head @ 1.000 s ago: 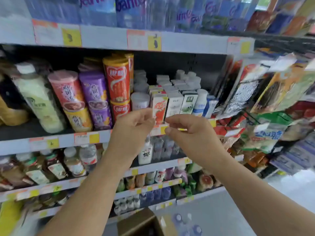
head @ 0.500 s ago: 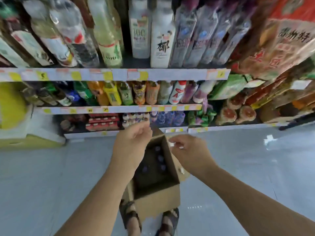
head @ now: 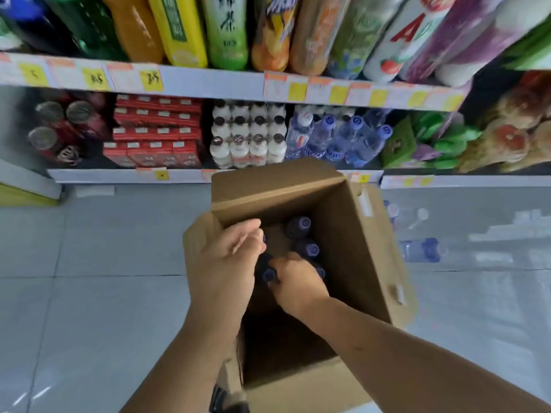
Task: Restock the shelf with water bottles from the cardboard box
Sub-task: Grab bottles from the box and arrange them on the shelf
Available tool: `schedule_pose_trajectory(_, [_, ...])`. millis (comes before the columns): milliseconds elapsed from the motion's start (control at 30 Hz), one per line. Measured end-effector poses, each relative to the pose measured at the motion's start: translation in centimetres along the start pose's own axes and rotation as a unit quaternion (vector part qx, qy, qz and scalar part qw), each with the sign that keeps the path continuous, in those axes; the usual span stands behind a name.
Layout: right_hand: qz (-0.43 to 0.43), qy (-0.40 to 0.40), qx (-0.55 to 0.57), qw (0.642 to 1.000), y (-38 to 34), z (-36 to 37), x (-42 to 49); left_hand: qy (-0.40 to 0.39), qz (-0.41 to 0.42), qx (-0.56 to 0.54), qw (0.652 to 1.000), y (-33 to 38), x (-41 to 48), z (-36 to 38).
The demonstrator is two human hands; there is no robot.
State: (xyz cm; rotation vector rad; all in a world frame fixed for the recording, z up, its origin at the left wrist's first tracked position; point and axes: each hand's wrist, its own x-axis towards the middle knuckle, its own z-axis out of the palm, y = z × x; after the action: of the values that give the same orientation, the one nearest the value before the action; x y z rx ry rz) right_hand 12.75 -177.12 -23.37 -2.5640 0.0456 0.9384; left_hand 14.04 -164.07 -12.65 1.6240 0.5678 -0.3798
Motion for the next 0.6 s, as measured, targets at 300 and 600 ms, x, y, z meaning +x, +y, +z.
schedule_pose_trajectory(300, [-0.009, -0.092, -0.114, 0.989, 2.0, 7.8, 7.8, -0.013, 0.024, -0.108, 0.994, -4.5, 2.5, -0.8])
schedule_pose_trajectory(600, [-0.031, 0.061, -0.015, 0.998, -0.6, -0.7, -2.2, -0.019, -0.002, -0.084, 0.996, -1.1, -1.3, -0.7])
